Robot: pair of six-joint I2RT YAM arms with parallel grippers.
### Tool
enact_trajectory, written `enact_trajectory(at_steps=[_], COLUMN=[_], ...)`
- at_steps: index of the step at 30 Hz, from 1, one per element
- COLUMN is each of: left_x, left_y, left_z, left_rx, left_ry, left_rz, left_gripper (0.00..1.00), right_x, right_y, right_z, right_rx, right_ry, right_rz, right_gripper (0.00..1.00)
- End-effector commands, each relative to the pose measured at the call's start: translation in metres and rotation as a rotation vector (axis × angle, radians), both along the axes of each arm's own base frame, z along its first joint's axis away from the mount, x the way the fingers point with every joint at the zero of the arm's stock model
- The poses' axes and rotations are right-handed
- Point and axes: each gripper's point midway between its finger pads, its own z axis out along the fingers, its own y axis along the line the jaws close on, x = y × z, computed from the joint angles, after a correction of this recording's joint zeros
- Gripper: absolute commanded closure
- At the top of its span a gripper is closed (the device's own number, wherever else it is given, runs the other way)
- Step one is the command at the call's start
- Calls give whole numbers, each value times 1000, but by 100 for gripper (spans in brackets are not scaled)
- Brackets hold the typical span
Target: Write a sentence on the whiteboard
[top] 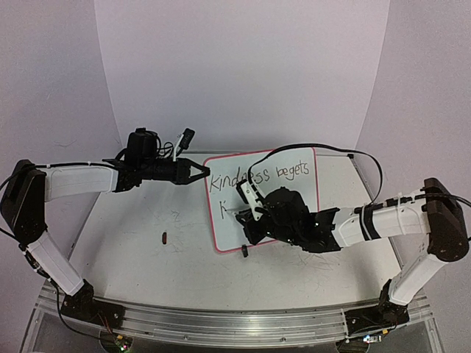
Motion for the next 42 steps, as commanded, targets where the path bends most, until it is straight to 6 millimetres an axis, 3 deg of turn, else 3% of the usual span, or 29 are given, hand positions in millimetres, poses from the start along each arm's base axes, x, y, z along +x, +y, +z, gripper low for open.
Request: enact_trajectory(at_steps=[1,12,30,34,39,42], left_x=[0,0,0,1,1,1], left_y=[-5,-5,-5,-5,-5,-5], left_z=[13,13,14,12,12,12], left_rx=[8,9,9,11,12,12], left_ry=[-72,-74,-74,-73,-73,-74], left_rz=[-11,-10,-10,-8,-8,-9], left_gripper=[100,100,100,100,100,100], right_x=[3,8,3,1,-1,6], right_y=[-1,9,-19,-16,-10,-8], right_z=[0,9,-6,4,34,37], right_rx=[14,39,-18,5,85,93], right_ry=[16,0,1,-4,-39,-45], right_rz=[-15,-13,-63,-50,-12,-11], right_gripper=[100,100,100,100,100,100])
